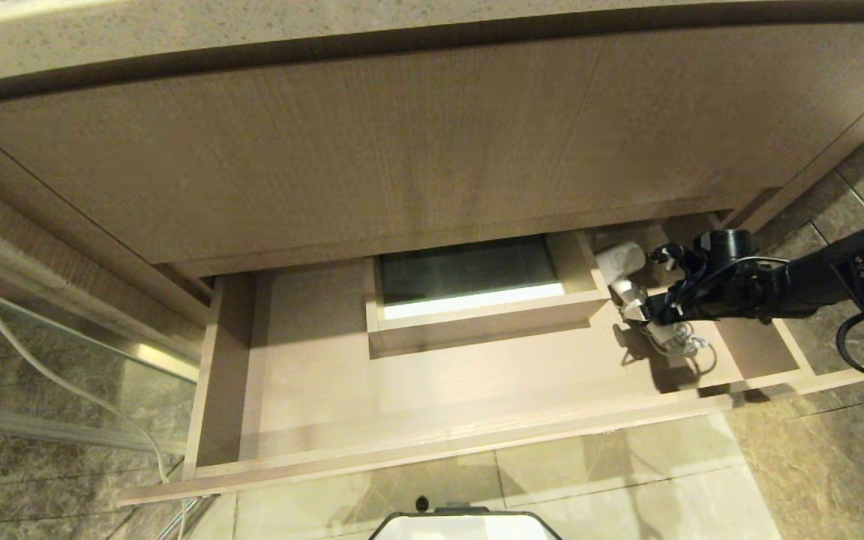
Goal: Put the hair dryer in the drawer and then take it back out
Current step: Take the hairdryer out
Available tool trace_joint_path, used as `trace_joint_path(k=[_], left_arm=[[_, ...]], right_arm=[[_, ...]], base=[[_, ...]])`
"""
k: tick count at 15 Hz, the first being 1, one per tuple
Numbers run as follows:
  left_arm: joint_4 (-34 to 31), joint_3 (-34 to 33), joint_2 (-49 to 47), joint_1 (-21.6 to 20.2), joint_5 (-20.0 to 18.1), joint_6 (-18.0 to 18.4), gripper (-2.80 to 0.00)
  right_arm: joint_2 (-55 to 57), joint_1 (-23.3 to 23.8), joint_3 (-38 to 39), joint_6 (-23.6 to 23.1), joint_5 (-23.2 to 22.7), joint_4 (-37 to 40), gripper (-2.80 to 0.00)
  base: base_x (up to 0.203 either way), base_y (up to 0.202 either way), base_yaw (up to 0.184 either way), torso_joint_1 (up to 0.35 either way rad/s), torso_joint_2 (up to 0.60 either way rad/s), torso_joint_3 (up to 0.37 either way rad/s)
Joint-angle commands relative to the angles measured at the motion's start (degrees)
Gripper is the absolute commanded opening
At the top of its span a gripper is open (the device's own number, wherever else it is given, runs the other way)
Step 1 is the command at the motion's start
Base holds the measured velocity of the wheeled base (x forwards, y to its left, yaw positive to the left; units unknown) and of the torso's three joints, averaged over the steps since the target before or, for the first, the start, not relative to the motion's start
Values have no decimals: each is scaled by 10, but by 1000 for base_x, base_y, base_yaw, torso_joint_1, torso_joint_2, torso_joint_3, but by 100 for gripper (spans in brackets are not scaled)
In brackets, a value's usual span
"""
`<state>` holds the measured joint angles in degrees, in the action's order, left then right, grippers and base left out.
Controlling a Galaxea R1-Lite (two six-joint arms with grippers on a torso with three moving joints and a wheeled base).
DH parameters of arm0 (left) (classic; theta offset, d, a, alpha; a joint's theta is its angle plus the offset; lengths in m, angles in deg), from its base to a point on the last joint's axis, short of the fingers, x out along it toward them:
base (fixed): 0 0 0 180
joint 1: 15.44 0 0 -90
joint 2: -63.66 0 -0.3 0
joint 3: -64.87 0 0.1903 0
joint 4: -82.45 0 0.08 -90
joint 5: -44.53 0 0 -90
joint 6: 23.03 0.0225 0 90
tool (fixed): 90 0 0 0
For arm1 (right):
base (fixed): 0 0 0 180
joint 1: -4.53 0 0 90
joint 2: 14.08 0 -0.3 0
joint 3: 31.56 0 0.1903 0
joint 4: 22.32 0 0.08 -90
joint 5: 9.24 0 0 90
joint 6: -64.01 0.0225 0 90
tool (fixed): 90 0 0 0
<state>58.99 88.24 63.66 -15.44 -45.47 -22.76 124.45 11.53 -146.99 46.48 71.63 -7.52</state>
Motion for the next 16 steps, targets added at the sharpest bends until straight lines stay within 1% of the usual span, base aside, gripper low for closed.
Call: trace_joint_path(k=[1,9,10,16], left_arm=[[0,-1,0,0,0,0,-280],[0,-1,0,0,0,0,-280],[0,-1,0,0,0,0,-280],[0,-1,0,0,0,0,-280]], right_arm=[[20,5,-10,-1,-1,0,0],[48,6,-46,-1,-2,-1,0],[50,6,-47,-1,-2,-3,-280],[59,3,-54,-9,-1,-22,-280]], base=[[0,0,0,0,0,0],[0,0,0,0,0,0],[0,0,0,0,0,0],[0,0,0,0,0,0]])
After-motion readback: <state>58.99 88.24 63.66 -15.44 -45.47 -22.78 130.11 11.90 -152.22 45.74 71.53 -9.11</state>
